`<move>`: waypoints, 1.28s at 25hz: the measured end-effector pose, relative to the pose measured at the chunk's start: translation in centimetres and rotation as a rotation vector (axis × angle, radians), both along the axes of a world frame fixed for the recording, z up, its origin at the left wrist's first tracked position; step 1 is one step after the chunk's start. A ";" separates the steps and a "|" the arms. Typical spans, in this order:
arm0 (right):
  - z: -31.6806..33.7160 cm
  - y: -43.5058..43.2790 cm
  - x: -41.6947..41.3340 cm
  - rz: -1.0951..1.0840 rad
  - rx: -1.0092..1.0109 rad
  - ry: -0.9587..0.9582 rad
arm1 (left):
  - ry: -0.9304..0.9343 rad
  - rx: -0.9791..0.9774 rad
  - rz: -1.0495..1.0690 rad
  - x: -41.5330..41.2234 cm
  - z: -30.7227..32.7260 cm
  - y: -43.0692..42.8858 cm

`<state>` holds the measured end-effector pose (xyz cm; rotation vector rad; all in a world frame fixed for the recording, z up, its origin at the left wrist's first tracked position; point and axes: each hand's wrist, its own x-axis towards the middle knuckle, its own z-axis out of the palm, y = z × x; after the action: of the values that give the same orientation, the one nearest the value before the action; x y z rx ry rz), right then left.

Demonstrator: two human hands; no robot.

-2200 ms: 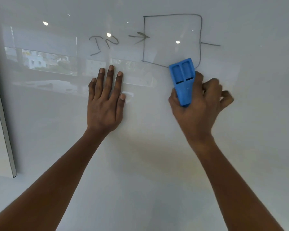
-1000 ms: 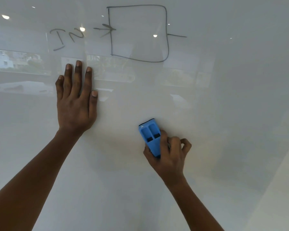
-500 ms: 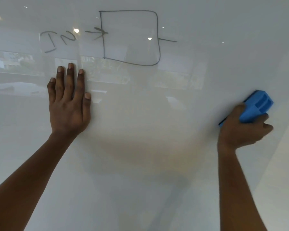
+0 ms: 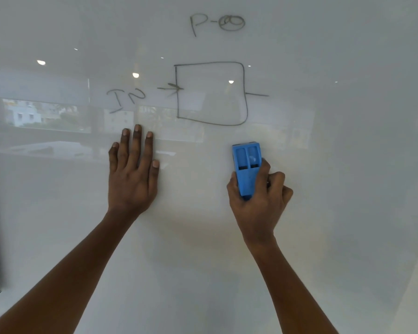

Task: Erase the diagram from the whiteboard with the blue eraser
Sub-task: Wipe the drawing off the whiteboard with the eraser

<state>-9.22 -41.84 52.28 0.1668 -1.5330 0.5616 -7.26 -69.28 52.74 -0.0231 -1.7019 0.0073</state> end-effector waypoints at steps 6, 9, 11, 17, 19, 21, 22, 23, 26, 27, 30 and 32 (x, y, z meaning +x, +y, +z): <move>0.6 -0.9 1.6 0.102 -0.091 -0.085 | 0.029 0.082 -0.139 2.5 1.0 2.2; 1.8 -2.0 2.5 0.180 -0.126 -0.074 | 0.178 0.061 -0.329 3.9 1.7 5.3; 3.1 -3.1 3.1 0.244 -0.133 -0.063 | 0.121 0.135 -0.483 5.0 2.8 8.2; 5.8 -5.6 4.0 0.408 -0.109 -0.085 | -0.072 0.474 -0.701 6.8 5.7 13.1; 5.8 -6.1 4.1 0.376 -0.055 -0.055 | -0.072 0.517 -0.698 7.0 5.9 13.5; 5.4 -6.7 4.4 0.373 0.042 -0.017 | -0.057 0.569 -0.688 6.9 6.1 13.6; 5.1 -6.9 4.4 0.421 0.071 -0.021 | -0.043 0.605 -0.687 6.8 6.2 13.6; 4.8 -7.1 4.5 0.517 0.064 -0.070 | -0.037 0.643 -0.691 6.8 6.4 13.5; 4.1 -7.4 4.8 0.658 0.037 -0.168 | -0.044 0.717 -0.712 6.5 6.9 13.1; 4.1 -7.4 4.9 0.681 0.044 -0.136 | -0.044 0.734 -0.717 6.4 7.0 12.9; 3.4 -7.5 4.4 0.706 0.189 -0.008 | -0.019 0.792 -0.687 6.0 7.5 12.5; 2.8 -7.2 4.0 0.788 0.248 0.002 | 0.013 0.811 -0.649 5.6 7.6 12.1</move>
<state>-5.19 -49.06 55.11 0.9879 -1.5031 0.9780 -1.65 -57.20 60.33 0.0316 -1.5105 -1.1508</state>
